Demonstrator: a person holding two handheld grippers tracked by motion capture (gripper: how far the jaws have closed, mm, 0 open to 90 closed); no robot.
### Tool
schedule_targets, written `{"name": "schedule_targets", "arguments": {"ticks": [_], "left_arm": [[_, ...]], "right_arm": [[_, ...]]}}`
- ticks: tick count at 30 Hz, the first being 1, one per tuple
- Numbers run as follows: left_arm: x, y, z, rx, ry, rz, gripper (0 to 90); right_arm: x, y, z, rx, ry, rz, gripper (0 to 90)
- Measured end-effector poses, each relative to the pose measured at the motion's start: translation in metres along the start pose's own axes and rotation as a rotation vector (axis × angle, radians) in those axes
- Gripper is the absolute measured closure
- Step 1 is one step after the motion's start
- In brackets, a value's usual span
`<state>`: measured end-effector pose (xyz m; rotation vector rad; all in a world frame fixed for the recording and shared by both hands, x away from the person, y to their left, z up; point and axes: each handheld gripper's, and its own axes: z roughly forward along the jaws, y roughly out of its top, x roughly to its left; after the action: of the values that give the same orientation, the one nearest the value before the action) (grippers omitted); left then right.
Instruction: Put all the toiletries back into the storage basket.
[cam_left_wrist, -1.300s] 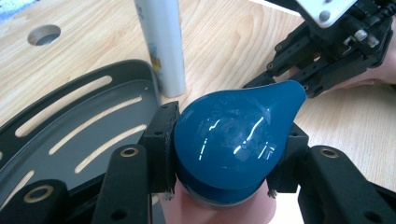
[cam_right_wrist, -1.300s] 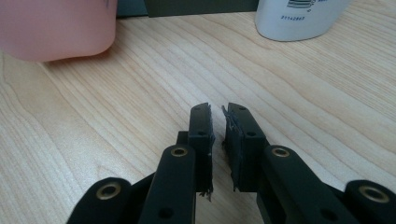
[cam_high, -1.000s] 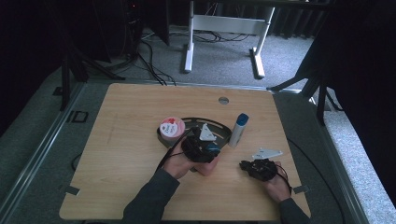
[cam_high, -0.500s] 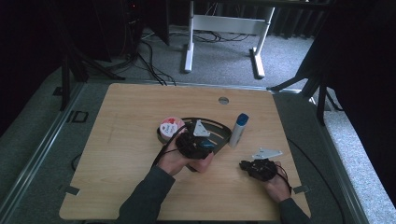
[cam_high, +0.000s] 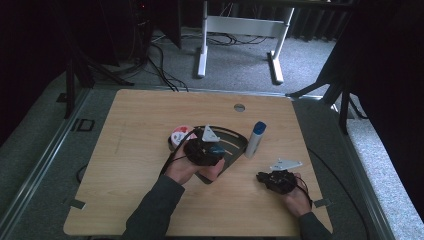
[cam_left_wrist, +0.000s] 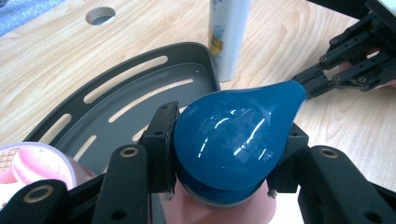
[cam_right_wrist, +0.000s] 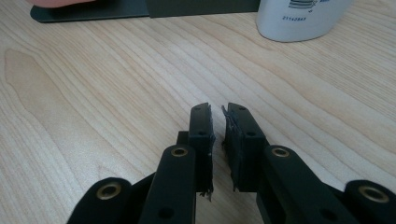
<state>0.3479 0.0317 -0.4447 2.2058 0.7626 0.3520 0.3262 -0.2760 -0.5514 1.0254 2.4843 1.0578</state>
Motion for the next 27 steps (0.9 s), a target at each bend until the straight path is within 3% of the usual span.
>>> {"name": "schedule_targets", "arguments": {"ticks": [27], "left_arm": [[0.019, 0.014, 0.011, -0.015, 0.048, -0.038, 53.3]], "right_arm": [[0.0, 0.0, 0.0, -0.001, 0.002, 0.0, 80.9]]}}
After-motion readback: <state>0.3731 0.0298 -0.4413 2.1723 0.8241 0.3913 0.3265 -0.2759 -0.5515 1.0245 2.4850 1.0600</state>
